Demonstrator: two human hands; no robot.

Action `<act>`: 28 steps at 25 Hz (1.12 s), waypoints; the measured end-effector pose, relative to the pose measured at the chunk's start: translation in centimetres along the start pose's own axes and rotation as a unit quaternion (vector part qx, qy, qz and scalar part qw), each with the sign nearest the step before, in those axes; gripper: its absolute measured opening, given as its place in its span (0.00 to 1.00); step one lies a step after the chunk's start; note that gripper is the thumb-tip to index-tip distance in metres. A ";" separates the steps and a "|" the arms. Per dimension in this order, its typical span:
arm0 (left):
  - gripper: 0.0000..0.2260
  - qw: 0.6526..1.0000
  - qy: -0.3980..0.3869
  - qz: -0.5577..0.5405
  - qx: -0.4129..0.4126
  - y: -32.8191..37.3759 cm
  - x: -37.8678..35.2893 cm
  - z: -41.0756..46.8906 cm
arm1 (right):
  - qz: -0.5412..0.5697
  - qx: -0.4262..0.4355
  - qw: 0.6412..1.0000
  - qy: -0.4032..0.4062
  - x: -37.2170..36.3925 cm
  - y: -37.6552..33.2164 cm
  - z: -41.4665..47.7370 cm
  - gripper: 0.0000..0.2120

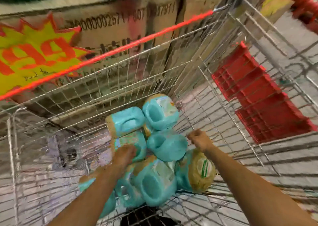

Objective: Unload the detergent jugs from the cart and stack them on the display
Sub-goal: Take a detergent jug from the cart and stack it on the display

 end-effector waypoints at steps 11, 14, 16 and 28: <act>0.14 0.984 0.007 -0.071 0.161 -7.0 -9.7 11.5 | 0.033 -0.113 0.980 -0.161 -7.3 5.9 12.8 0.11; 0.15 0.990 -0.012 0.025 0.135 -6.8 -10.5 11.6 | 0.063 -0.133 0.969 -0.199 -8.8 7.1 13.3 0.26; 0.21 0.990 0.011 0.083 0.114 -6.6 -10.6 11.3 | 0.080 -0.133 0.964 -0.217 -8.9 7.1 13.5 0.25; 0.16 0.988 0.115 -0.050 0.089 -2.3 -8.4 4.2 | 0.040 -0.117 0.967 -0.222 -5.4 4.1 8.3 0.26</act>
Point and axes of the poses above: each hand's wrist, its own z-axis towards the middle knuckle, its own x-axis out of the back of the hand, y = z × x, the point moved 8 cm from there along z, towards the middle knuckle, and after that the axes turned 2 degrees about -x, right-handed, at the moved point
